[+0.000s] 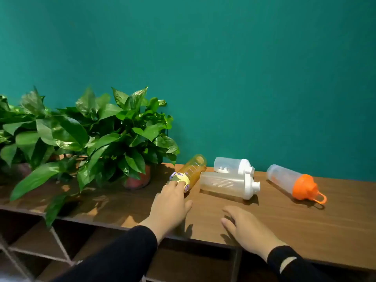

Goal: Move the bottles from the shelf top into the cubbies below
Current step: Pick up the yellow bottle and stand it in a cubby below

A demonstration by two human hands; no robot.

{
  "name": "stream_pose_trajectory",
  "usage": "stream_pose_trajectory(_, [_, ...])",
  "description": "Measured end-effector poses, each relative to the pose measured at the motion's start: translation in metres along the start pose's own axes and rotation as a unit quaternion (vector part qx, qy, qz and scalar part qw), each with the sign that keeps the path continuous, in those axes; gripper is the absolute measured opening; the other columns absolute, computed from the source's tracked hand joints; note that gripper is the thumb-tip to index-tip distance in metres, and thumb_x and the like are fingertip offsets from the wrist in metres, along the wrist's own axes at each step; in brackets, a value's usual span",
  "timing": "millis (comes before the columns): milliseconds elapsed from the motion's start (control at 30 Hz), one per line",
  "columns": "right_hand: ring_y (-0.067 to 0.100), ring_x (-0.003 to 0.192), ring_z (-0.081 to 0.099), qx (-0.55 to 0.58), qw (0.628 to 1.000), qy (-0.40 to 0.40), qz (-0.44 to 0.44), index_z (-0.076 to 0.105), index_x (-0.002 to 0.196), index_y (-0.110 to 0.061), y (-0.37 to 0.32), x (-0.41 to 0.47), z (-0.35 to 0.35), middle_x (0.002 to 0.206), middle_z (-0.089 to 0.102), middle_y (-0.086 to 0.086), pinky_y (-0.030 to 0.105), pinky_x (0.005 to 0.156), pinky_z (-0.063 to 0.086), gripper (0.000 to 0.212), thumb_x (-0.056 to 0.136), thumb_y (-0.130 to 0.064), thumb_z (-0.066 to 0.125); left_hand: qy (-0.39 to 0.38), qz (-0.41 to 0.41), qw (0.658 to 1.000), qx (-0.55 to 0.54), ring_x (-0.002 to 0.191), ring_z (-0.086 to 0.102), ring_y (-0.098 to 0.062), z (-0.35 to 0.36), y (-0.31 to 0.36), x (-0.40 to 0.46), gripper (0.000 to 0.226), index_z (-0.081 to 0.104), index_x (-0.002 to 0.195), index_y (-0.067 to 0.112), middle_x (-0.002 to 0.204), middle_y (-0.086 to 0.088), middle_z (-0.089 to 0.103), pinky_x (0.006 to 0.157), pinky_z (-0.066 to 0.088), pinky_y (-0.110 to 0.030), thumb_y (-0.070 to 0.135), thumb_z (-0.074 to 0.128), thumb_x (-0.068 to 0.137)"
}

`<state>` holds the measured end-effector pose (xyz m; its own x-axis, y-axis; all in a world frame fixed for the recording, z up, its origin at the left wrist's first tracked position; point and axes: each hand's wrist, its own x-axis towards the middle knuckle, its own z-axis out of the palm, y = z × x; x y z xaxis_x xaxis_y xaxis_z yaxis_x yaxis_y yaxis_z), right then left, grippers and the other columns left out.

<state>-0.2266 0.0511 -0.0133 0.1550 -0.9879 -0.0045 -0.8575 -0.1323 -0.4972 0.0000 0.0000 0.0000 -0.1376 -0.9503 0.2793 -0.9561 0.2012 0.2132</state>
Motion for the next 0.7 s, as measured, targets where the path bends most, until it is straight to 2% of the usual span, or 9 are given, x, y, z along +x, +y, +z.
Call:
stream_pose_trajectory(67, [0.01, 0.147, 0.029, 0.008, 1.0, -0.028, 0.01, 0.033, 0.153, -0.03, 0.011, 0.014, 0.018, 0.16, 0.032, -0.011, 0.03, 0.119, 0.021, 0.056, 0.101, -0.049, 0.042, 0.018, -0.082, 0.995, -0.051, 0.119, 0.055, -0.026, 0.019, -0.013, 0.022, 0.073, 0.039, 0.145, 0.023, 0.135, -0.004, 0.053, 0.096, 0.052, -0.046, 0.052, 0.065, 0.083])
stream_pose_trajectory(167, [0.004, 0.15, 0.011, -0.064, 0.998, -0.014, -0.008, 0.024, 0.155, -0.035, 0.021, 0.031, 0.037, 0.163, 0.017, -0.018, 0.03, 0.12, 0.003, 0.059, 0.101, -0.055, 0.034, 0.025, -0.16, 0.98, -0.118, 0.123, 0.052, -0.031, 0.045, -0.027, 0.053, 0.098, 0.027, 0.151, 0.019, 0.138, -0.011, 0.046, 0.101, 0.049, -0.047, 0.058, 0.073, 0.074])
stream_pose_trajectory(333, [0.001, 0.15, 0.009, -0.094, 0.995, 0.012, -0.01, 0.024, 0.154, -0.039, 0.03, 0.046, 0.046, 0.163, 0.016, -0.019, 0.036, 0.125, 0.006, 0.061, 0.098, -0.062, 0.031, -0.03, -0.19, 0.981, -0.029, 0.108, 0.061, -0.03, 0.07, -0.038, 0.097, 0.093, 0.047, 0.136, 0.013, 0.116, -0.011, 0.063, 0.084, 0.053, -0.038, 0.075, 0.065, 0.069])
stream_pose_trajectory(400, [0.0, 0.15, 0.008, -0.092, 0.996, 0.017, -0.014, 0.024, 0.154, -0.039, 0.03, 0.047, 0.048, 0.163, 0.015, -0.02, 0.036, 0.125, 0.006, 0.061, 0.098, -0.061, 0.031, -0.042, -0.19, 0.981, -0.02, 0.098, 0.063, -0.027, 0.085, -0.043, 0.105, 0.092, 0.05, 0.136, 0.013, 0.106, -0.009, 0.065, 0.076, 0.054, -0.035, 0.076, 0.061, 0.07])
stream_pose_trajectory(467, [0.0, 0.15, 0.007, -0.09, 0.996, 0.02, -0.012, 0.025, 0.154, -0.039, 0.03, 0.046, 0.046, 0.163, 0.015, -0.02, 0.035, 0.125, 0.005, 0.061, 0.098, -0.061, 0.032, -0.037, -0.203, 0.977, -0.045, 0.087, 0.062, -0.024, 0.093, -0.044, 0.106, 0.083, 0.058, 0.126, 0.008, 0.098, -0.008, 0.063, 0.067, 0.053, -0.033, 0.07, 0.064, 0.072])
stream_pose_trajectory(533, [-0.005, 0.145, 0.003, -0.081, 0.996, 0.026, -0.012, 0.026, 0.154, -0.038, 0.028, 0.044, 0.045, 0.163, 0.016, -0.02, 0.032, 0.123, 0.002, 0.06, 0.099, -0.059, 0.034, -0.011, -0.22, 0.971, -0.091, 0.085, 0.061, -0.024, 0.09, -0.041, 0.097, 0.075, 0.058, 0.123, 0.007, 0.101, -0.009, 0.06, 0.064, 0.049, -0.031, 0.061, 0.071, 0.072])
stream_pose_trajectory(600, [-0.009, 0.133, 0.001, -0.07, 0.997, 0.033, -0.018, 0.029, 0.153, -0.038, 0.027, 0.04, 0.044, 0.16, 0.02, -0.022, 0.028, 0.118, 0.0, 0.058, 0.099, -0.057, 0.037, 0.017, -0.217, 0.966, -0.14, 0.092, 0.062, -0.027, 0.079, -0.039, 0.079, 0.076, 0.048, 0.135, 0.017, 0.112, -0.01, 0.054, 0.067, 0.049, -0.032, 0.053, 0.073, 0.073])
stream_pose_trajectory(700, [-0.008, 0.133, 0.009, -0.023, 0.998, 0.048, -0.023, 0.038, 0.148, -0.038, 0.028, 0.033, 0.045, 0.154, 0.034, -0.022, 0.027, 0.117, 0.008, 0.054, 0.098, -0.057, 0.041, 0.041, -0.185, 0.96, -0.208, 0.098, 0.061, -0.024, 0.055, -0.04, 0.039, 0.08, 0.036, 0.144, 0.033, 0.123, -0.006, 0.048, 0.07, 0.05, -0.029, 0.046, 0.075, 0.076])
